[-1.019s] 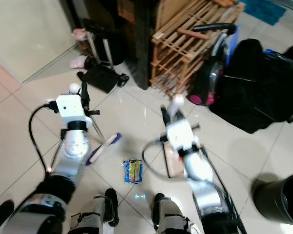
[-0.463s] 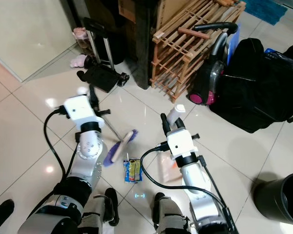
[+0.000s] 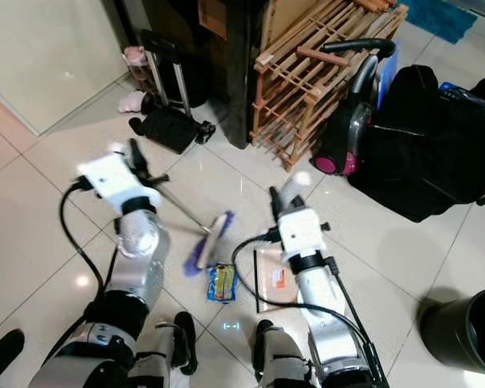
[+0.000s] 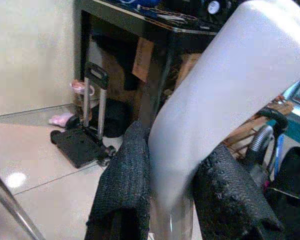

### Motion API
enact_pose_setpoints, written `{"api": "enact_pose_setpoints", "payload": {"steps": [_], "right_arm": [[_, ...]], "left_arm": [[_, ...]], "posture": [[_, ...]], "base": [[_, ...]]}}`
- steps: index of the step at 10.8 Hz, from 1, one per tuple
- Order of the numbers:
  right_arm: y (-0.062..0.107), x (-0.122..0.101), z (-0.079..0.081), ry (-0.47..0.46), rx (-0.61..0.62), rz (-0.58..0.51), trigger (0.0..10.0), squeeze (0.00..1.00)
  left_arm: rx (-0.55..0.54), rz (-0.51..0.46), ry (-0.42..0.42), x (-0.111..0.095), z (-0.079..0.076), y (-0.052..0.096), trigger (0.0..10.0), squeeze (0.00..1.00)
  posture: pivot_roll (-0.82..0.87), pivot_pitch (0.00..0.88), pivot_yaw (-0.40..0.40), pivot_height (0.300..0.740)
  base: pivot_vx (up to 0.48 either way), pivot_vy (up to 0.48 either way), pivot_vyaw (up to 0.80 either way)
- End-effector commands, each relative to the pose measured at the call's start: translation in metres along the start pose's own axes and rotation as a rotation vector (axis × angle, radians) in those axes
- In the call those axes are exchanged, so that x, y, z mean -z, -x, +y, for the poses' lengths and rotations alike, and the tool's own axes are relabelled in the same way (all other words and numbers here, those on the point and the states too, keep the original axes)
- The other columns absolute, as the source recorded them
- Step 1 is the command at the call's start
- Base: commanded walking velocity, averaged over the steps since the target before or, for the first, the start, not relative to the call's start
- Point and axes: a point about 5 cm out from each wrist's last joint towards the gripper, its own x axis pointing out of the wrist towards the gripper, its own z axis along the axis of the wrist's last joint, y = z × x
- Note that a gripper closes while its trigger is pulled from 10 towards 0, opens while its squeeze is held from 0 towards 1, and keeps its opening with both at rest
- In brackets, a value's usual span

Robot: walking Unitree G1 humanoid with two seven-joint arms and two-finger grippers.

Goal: Sweep floor

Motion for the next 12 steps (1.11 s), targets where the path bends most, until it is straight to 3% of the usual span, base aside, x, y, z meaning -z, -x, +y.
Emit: {"api": "enact_pose_setpoints", "payload": {"steps": [1,3,4,7,8,9,11,12], "right_arm": [[0.011,0.021,0.002,-0.029,0.008,0.131,10.0,0.0],[0.009,0.026,0.001,-0.038,0.014,0.169,10.0,0.0],[0.005,0.029,0.0,-0.047,0.024,0.192,10.0,0.0],[0.002,0.031,-0.001,-0.044,0.022,0.204,10.0,0.0],[-0.001,0.031,-0.003,-0.041,0.025,0.206,10.0,0.0],[-0.003,0.031,-0.005,-0.038,0.029,0.206,10.0,0.0],[-0.005,0.03,-0.008,-0.037,0.038,0.201,10.0,0.0],[-0.006,0.031,-0.008,-0.036,0.038,0.202,10.0,0.0]], "left_arm": [[-0.057,0.151,0.17,0.015,-0.03,0.024,10.0,0.0],[-0.062,0.183,0.257,0.007,-0.041,0.023,10.0,0.0],[-0.075,0.224,0.366,0.003,-0.049,0.022,10.0,0.0],[-0.043,0.241,0.423,-0.008,-0.048,0.013,10.0,0.0],[0.011,0.196,0.376,-0.018,-0.042,0.006,10.0,0.0],[0.111,0.087,0.257,-0.034,-0.036,-0.005,10.0,0.0],[0.251,-0.044,0.109,-0.057,-0.033,-0.017,10.0,0.0],[0.293,-0.066,0.052,-0.065,-0.03,-0.022,10.0,0.0]], "posture": [[-0.04,0.294,0.006,0.74],[-0.04,0.283,0.007,0.74],[-0.04,0.278,0.006,0.74],[-0.03,0.27,0.004,0.74],[-0.03,0.268,0.004,0.74],[-0.03,0.268,0.005,0.74],[-0.03,0.267,0.003,0.74],[-0.03,0.267,0.003,0.74]], "base": [[0.0,0.0,0.0],[0.0,0.0,0.0],[0.0,0.0,0.0],[0.0,0.0,0.0],[0.0,0.0,0.0],[0.0,0.0,0.0],[0.0,0.0,0.0],[0.0,0.0,0.0]]}}
